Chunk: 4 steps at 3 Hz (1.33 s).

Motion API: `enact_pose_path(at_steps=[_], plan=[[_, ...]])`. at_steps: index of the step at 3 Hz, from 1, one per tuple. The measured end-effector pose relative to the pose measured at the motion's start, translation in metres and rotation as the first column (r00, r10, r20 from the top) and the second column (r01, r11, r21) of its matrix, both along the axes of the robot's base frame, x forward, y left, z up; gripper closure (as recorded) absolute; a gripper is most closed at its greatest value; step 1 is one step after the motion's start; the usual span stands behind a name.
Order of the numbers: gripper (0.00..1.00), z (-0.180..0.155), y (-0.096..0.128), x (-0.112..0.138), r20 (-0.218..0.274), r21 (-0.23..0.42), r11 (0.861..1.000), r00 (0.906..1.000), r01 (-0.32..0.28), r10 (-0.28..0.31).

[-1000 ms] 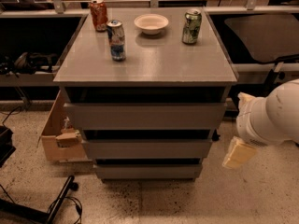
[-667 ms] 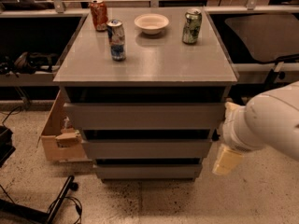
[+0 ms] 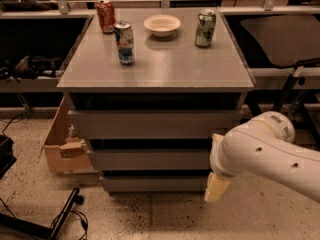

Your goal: Open middle drawer

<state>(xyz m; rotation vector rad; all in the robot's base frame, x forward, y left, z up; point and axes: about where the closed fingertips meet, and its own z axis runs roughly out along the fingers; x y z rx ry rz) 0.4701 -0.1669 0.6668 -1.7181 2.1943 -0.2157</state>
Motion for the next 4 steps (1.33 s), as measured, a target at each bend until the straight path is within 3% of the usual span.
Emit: enact_pose_path(at_steps=[2, 3, 4], plan=[[0.00, -0.089, 0.024, 0.028, -0.077, -0.016, 0.998, 0.9952, -0.062, 0.061], [0.00, -0.127, 0.030, 0.059, -0.112, -0.051, 0.995, 0.9908, -0.082, 0.076], [0.00, -0.142, 0.030, 0.081, -0.127, -0.106, 0.991, 0.9895, -0.083, 0.070]])
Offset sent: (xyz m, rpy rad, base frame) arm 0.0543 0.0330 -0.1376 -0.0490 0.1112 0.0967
